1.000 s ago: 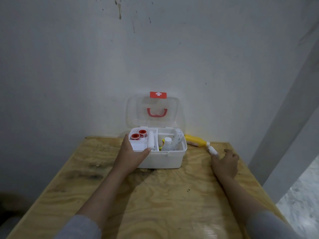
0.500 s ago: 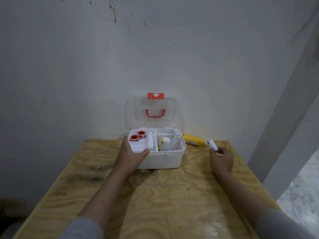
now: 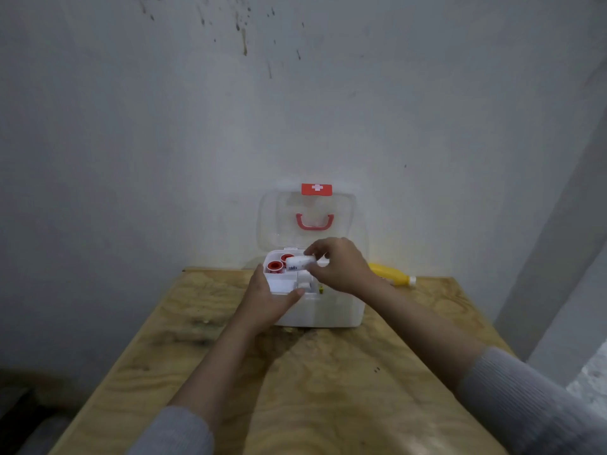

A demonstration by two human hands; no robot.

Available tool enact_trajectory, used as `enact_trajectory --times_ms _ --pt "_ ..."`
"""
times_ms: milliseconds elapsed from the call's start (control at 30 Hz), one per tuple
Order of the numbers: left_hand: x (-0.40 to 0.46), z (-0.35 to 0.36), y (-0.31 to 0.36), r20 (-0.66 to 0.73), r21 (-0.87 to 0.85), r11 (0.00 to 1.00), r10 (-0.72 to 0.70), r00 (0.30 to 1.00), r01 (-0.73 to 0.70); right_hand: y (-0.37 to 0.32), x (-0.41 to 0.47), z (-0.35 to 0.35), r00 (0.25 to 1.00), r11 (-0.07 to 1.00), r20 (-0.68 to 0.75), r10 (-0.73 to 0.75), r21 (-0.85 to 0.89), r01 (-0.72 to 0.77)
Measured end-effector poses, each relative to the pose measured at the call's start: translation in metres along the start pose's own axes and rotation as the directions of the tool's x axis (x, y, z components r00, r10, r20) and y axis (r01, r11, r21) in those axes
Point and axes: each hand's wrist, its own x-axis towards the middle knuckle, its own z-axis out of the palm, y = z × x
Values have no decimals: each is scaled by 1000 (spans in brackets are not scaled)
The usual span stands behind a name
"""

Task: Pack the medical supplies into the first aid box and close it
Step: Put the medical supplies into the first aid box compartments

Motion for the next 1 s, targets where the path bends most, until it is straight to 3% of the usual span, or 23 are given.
enact_trajectory --times_ms 100,200,300,400,600,667,800,1000 --pt "-2 0 4 26 -29 999 43 999 -43 -8 14 16 989 997 145 24 -75 -14" --pt "-3 -1 1 22 -24 999 24 999 -23 -7 19 24 979 1000 200 24 -10 -22" --pt "-3 -2 -2 9 -17 1000 -14 1000 14 6 17 13 994 997 100 53 50 -58" --pt "-1 -1 -4 -9 -3 1000 -22 1000 22 40 15 -2 982 977 -81 171 142 -158" --pt "0 2 -6 -23 6 1000 -17 1000 17 140 -10 -14 823 878 -304 479 158 -453" --pt "0 2 -7 -30 8 1000 -15 999 15 169 -21 -12 780 831 -304 547 80 -551" --pt "-1 3 -7 -34 20 1000 -12 999 13 200 -33 -2 757 753 -158 634 -99 -651" --pt "2 3 -3 -31 15 999 -44 999 44 212 -44 16 786 799 -193 587 -16 -600"
